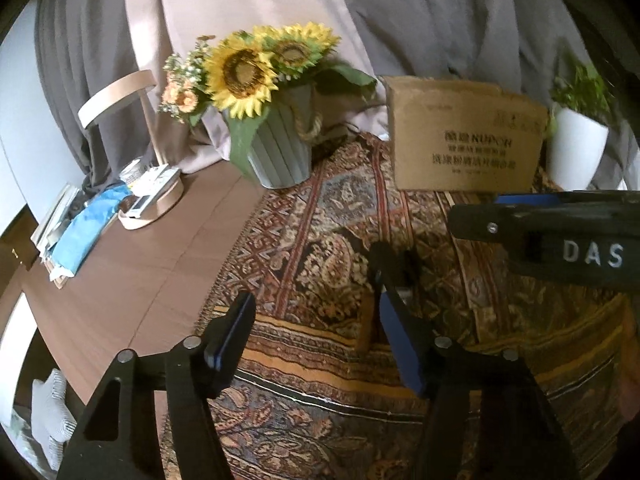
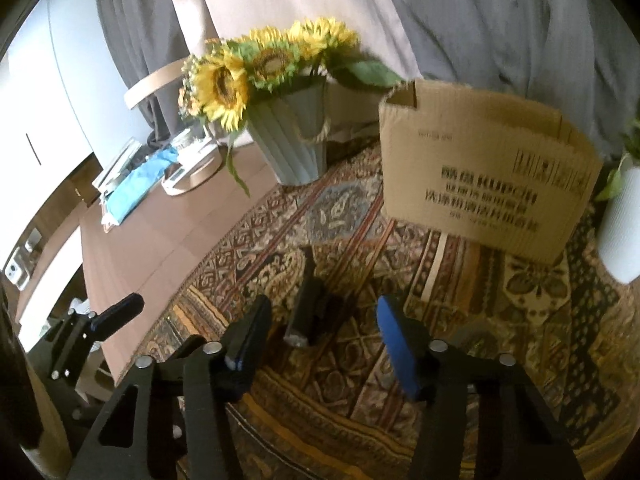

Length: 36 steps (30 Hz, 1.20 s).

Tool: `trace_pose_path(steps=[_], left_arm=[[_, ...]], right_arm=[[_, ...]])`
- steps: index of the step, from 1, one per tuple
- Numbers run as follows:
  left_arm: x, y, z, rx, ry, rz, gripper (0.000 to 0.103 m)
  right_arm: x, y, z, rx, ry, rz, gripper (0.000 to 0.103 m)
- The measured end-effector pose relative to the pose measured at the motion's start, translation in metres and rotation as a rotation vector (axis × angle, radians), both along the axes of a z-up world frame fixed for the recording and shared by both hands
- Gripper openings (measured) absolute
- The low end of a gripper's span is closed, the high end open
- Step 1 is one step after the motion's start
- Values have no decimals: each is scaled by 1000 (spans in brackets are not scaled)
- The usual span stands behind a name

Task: Organize rigid objects
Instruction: 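Lower the left tool to the wooden stick while the right tool reaches the clear square item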

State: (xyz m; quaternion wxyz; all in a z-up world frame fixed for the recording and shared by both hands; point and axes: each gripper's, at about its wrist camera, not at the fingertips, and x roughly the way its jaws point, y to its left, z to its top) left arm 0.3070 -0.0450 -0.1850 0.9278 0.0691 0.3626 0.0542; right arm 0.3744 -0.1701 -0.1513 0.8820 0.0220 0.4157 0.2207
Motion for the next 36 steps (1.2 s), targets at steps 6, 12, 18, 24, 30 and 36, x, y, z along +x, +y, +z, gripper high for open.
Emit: trace_pose_path(steps=[6, 12, 18, 24, 30, 36], left_arm=[[2, -4, -24, 6, 32, -41, 51], [8, -5, -43, 12, 57, -70, 43], [16, -4, -50, 2, 70, -107, 34], [25, -3, -55, -26, 77, -123, 31], [34, -1, -61, -74, 93, -136, 28], [45, 4, -68, -113, 120, -134, 26]], right_arm=[[3, 7, -25, 14, 70, 16, 43], [8, 15, -46, 26, 118, 33, 37], [13, 24, -59, 50, 152, 48, 35], [21, 31, -65, 73, 182, 51, 31], [31, 32, -73, 112, 225, 53, 30], [41, 34, -82, 131, 265, 49, 30]])
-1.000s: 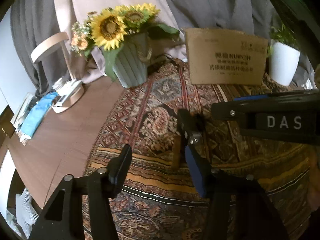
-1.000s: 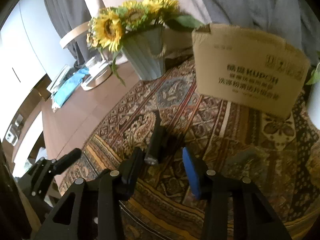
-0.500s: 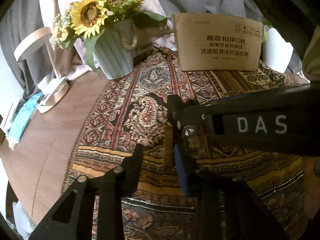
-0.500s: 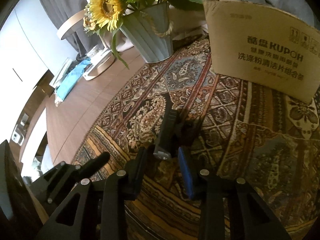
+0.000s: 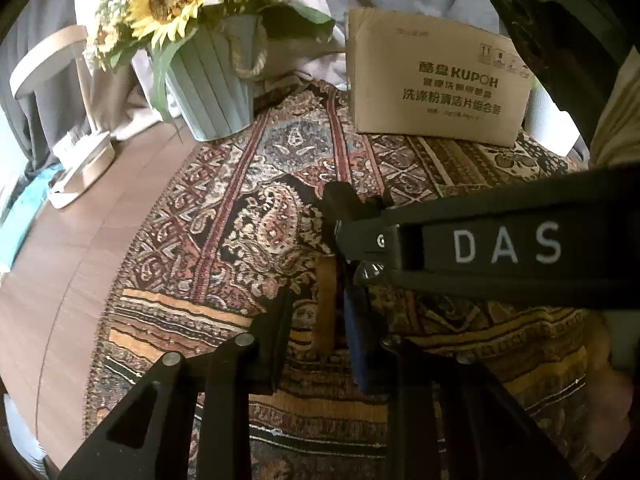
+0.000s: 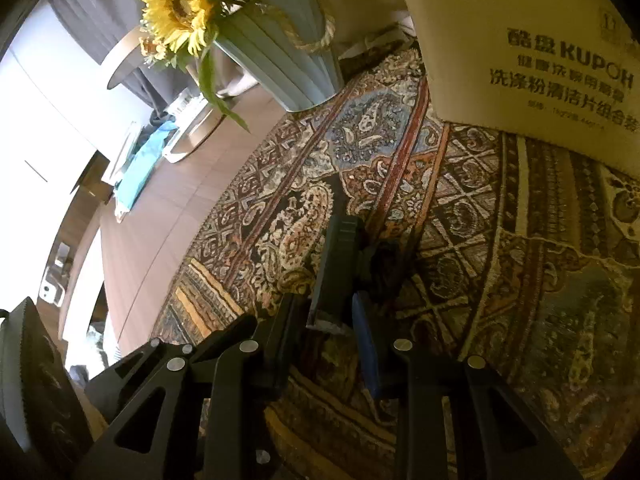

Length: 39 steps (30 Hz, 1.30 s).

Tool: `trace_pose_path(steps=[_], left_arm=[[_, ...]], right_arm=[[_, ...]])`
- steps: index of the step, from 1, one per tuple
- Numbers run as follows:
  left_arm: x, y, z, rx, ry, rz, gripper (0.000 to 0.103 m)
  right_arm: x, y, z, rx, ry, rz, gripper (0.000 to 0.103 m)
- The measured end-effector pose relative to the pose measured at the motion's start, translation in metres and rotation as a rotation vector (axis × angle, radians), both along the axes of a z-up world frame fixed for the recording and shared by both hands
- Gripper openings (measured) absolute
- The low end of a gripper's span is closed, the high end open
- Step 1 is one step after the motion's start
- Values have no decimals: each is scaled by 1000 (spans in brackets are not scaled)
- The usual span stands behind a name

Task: Organize rigid objects
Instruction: 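Lower the left tool to the wooden stick while the right tool reaches the clear square item, then close the left tool on the wooden stick while the right tool grips the clear square item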

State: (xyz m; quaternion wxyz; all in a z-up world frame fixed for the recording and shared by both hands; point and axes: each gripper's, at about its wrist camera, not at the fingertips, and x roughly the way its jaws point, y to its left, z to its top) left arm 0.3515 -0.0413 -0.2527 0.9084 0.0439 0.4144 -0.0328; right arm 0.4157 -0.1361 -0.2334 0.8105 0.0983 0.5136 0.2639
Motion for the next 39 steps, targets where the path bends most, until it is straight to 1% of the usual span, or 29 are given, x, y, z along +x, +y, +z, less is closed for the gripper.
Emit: trace_pose_path(steps=[2, 7, 11, 12, 13, 17, 20, 23, 27, 33, 35, 39], left_arm=[[3, 1, -2, -12, 7, 7, 26], [10, 4, -7, -47, 31, 17, 22], [10, 7, -7, -66, 31, 18, 17], [10, 7, -7, -68, 30, 18, 14], [9, 8, -7, -71, 28, 19, 13], [10, 11, -8, -95, 41, 25, 12], [11, 14, -8, -113, 42, 28, 12], [13, 16, -9, -130, 45, 30, 12], [14, 17, -8, -144, 45, 35, 12], [10, 23, -5, -162, 31, 51, 12], [6, 26, -1, -166, 16, 59, 12], [3, 26, 6, -166, -3, 69, 12]], right_arm=[[3, 2, -1, -2, -2, 2, 30], [11, 4, -4, -4, 10, -5, 29], [13, 5, -3, -20, 20, 4, 29], [13, 5, -3, -25, 26, 4, 29], [13, 6, -4, -28, 44, 4, 29], [13, 7, -13, -10, 102, 2, 29], [18, 7, -18, 16, 124, -16, 30], [21, 8, -20, 21, 123, -21, 31], [26, 8, -23, 36, 153, -41, 32], [28, 8, -23, 42, 138, -51, 31], [25, 6, -22, 43, 121, -48, 28], [15, 0, -13, 18, 73, -45, 27]])
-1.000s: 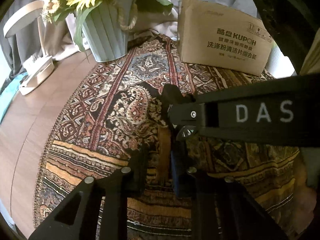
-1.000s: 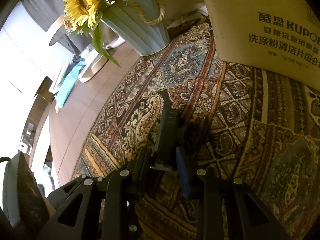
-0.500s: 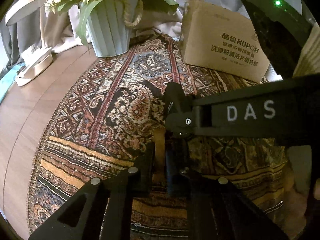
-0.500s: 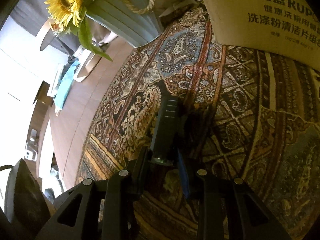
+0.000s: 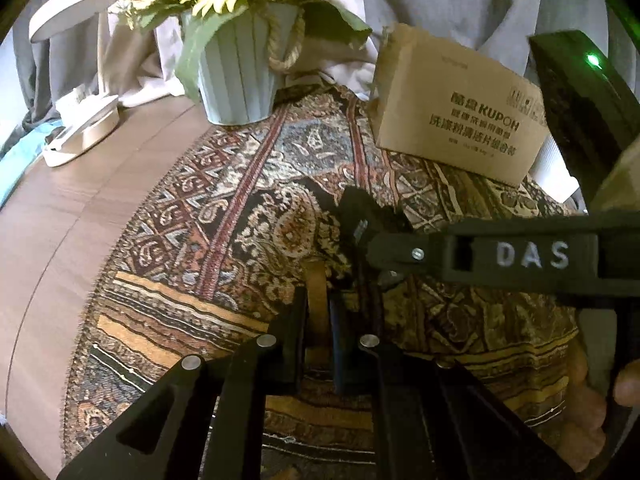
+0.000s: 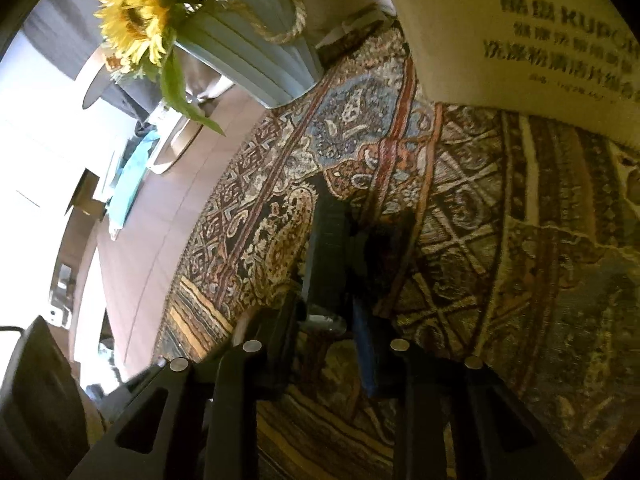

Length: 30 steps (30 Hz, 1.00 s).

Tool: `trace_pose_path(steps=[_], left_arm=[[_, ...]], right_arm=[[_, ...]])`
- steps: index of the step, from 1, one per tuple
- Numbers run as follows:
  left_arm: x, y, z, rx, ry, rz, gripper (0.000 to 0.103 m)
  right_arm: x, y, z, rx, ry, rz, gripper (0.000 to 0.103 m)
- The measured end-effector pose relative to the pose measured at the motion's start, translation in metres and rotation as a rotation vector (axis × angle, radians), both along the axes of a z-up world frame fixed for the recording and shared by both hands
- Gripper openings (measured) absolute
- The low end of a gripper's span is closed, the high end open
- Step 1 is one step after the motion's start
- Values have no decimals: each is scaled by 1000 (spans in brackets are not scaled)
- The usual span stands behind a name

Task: Organize rigid objects
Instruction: 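Close the left tool on the wooden stick while the right tool grips the clear square item, then lift the stick and clear item and carry both over the box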

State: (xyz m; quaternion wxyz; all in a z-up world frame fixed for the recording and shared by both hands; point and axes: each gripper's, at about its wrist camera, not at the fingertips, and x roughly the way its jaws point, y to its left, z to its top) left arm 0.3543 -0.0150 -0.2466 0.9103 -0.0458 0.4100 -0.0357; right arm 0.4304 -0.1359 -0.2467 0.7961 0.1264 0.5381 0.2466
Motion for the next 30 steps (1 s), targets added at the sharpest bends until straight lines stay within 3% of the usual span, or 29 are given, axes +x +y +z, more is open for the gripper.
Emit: trace_pose_path(steps=[7, 18, 30], left_arm=[[-5, -4, 15, 9, -44, 5, 12], [-4, -5, 37, 7, -101, 7, 12], [-3, -8, 55, 25, -134, -1, 12]], right_arm=[[-14, -12, 15, -76, -60, -13, 25], [-24, -23, 52, -109, -218, -28, 24], [-25, -24, 67, -86, -253, -27, 24]])
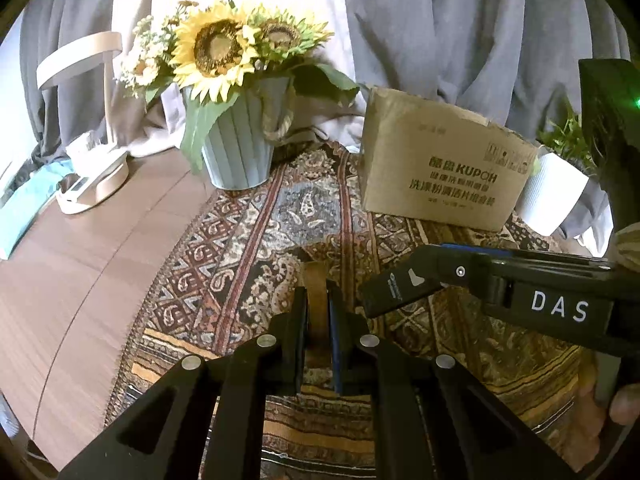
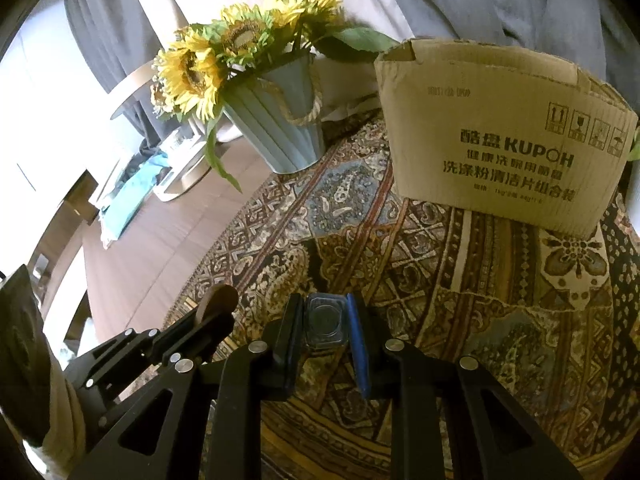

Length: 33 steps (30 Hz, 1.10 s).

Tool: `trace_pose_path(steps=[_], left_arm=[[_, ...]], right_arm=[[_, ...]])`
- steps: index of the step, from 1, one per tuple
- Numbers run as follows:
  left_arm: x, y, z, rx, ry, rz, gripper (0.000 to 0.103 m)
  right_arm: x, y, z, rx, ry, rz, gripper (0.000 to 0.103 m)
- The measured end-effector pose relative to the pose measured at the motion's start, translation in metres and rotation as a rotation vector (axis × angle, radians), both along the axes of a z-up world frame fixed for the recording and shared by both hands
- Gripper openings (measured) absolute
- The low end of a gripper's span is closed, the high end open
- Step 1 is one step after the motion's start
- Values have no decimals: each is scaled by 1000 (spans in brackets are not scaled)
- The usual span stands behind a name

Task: Organize rigid objects
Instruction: 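Lift the stick and clear item and carry both over the box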

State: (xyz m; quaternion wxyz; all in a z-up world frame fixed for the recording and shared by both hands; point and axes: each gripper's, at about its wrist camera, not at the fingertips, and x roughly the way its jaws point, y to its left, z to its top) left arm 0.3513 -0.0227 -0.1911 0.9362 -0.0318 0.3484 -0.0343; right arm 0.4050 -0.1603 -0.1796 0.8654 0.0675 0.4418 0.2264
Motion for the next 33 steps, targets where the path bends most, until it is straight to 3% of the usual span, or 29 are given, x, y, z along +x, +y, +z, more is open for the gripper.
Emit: trace_pose_path(steps=[33], left_arm=[[32, -49, 97, 29, -199, -161, 12]], right_arm=[[-3, -52, 105, 3, -225, -142, 24]])
